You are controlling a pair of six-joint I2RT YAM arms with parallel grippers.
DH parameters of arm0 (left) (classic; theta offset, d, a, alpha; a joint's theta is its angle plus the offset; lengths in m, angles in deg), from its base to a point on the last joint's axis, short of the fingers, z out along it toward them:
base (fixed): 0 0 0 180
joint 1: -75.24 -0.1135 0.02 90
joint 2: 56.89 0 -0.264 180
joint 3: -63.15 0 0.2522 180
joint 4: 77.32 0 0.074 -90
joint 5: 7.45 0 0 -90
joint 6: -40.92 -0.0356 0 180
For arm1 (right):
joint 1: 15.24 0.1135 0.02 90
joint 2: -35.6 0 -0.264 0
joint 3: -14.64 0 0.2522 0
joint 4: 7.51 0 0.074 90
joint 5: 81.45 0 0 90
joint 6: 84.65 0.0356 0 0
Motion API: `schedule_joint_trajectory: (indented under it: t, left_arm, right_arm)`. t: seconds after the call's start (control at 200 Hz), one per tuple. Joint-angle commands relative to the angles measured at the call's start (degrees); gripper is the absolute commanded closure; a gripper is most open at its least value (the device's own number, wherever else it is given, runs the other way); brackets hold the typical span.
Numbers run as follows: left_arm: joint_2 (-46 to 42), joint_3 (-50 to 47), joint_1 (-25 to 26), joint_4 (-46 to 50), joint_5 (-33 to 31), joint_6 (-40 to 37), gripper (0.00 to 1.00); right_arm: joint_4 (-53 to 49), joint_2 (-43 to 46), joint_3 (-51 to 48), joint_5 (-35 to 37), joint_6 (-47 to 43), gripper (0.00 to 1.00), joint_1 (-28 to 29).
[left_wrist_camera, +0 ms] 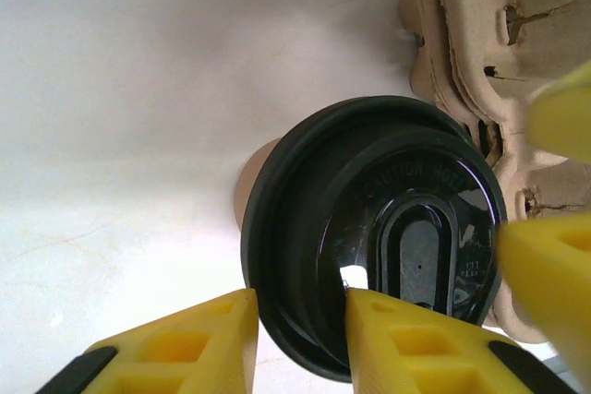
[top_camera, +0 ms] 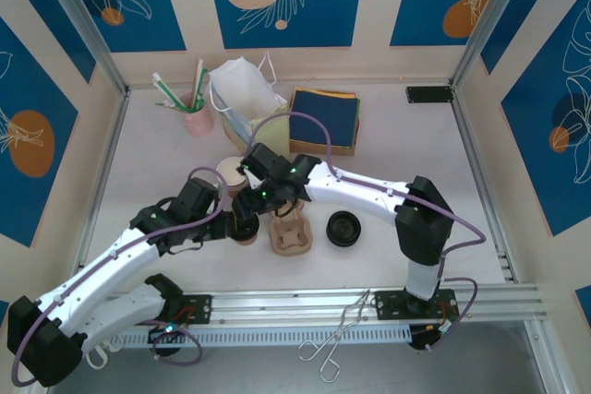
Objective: Pack the takeout coffee
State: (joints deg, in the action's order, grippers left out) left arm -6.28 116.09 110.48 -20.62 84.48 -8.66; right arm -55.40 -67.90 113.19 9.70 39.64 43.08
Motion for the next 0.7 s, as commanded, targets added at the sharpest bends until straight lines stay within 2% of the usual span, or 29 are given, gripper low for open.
schedule_joint_trajectory:
  t: [0.0, 0.21, 0.44, 0.695]
  left_arm:
    - [-0.94, 2.39, -0.47, 3.63, 0.88, -0.08, 0.66]
    - [-1.02, 1.61, -0.53, 3.4, 1.41, -0.33, 0.62]
    - [0.57, 2.19, -0.52, 2.37, 0.89, -1.06, 0.63]
    - [3.34, 3.99, -0.6, 1.91, -0.43, -2.32, 0.67]
  right_arm:
    - [-1.74, 2.38, -1.96, -0.72, 1.29, 0.44, 0.86]
    - [-2.37, 3.35, -5.35, -0.53, 2.54, 0.41, 2.27]
    - [-1.31, 4.39, -7.34, -1.15, 4.78, 0.39, 2.36]
    - [0.26, 4.27, -7.98, -2.06, 5.77, 0.42, 1.59]
